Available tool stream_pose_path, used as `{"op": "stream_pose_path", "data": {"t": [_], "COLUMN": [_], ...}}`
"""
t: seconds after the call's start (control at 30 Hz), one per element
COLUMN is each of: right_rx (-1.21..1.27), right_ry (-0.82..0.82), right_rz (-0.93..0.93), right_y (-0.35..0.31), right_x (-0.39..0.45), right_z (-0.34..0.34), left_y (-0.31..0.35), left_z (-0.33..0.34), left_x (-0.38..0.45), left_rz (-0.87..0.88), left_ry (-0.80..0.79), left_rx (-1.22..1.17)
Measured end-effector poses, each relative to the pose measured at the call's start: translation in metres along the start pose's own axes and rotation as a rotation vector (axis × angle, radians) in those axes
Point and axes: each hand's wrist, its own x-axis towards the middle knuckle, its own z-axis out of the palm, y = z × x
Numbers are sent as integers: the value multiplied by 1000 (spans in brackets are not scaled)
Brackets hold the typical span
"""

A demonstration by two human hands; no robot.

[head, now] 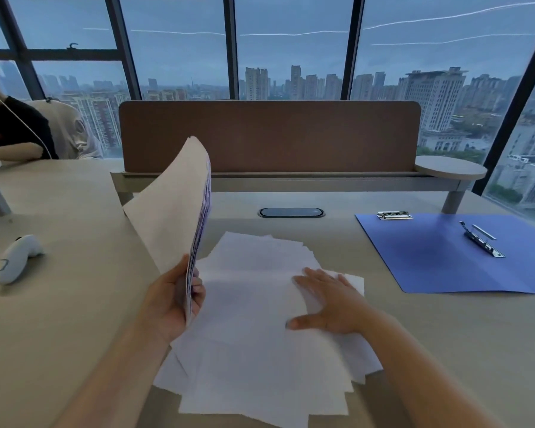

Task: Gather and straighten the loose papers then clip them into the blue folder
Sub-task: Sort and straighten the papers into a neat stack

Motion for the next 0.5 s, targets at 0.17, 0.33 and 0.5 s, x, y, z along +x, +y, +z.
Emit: {"op": "stream_pose_path", "data": {"t": [0.17, 0.33, 0.5], "right_rx": [107, 543, 1051], "right_ry": [144, 491, 499], "right_rz": [-36, 147, 345], "right_y": [4, 3, 12], "right_x": [14, 14, 12], "right_z": [-8, -8, -22], "left_y": [-15, -20, -22], "left_z": [4, 3, 2], "left_x": [2, 9, 12], "left_rz": [-44, 27, 61], "left_ry": [216, 303, 307], "left_rx": [81, 120, 120]}}
